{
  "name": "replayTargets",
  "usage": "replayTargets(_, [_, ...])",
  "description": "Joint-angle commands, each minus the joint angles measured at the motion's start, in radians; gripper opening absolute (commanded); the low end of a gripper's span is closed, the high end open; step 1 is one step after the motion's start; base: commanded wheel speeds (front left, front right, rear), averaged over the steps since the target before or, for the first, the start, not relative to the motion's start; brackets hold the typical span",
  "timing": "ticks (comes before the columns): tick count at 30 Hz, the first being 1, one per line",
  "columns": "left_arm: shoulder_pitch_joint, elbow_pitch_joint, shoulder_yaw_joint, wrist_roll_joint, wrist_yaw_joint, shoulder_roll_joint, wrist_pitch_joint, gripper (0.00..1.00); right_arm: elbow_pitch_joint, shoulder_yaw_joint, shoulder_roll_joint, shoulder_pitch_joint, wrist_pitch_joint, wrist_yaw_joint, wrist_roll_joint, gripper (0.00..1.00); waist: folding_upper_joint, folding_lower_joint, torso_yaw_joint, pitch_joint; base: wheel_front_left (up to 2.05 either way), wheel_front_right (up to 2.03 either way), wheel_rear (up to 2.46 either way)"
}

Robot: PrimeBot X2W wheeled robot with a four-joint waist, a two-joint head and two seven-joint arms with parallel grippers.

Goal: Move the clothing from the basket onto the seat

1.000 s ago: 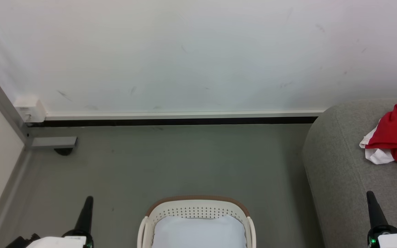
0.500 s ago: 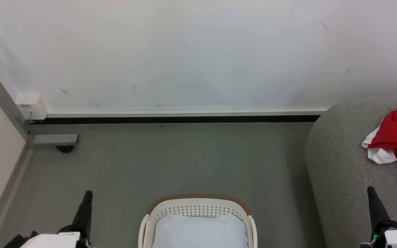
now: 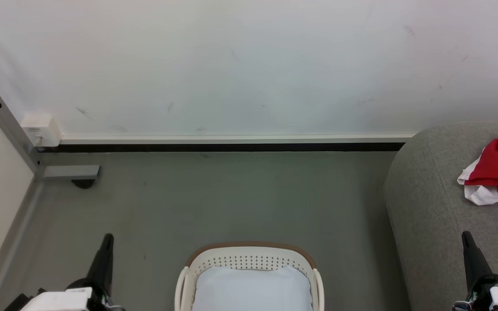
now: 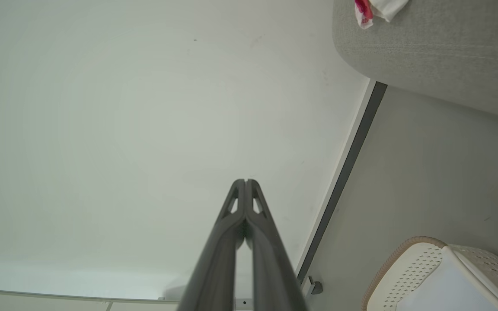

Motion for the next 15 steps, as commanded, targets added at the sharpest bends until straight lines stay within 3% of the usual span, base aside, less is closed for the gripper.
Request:
replayTargets(1, [-0.013,-0.006,0.005,-0.021,-0.009,0.002,0.007,0.00,-0.009,-0.006,-0.009,-0.012,0.007,-0.002,0.025,0.00,0.0000,-0.0001,0.001,0.001,0.00,0.00,0.00])
replayTargets(15, [-0.014,-0.007,0.007,-0.046,-0.009,0.002,0.013,0.00,-0.010,-0.007,-0.009,-0.014,0.013,-0.002,0.042,0.00,0.0000,-0.0001,0.003,0.003,0.00,0.00,0.00])
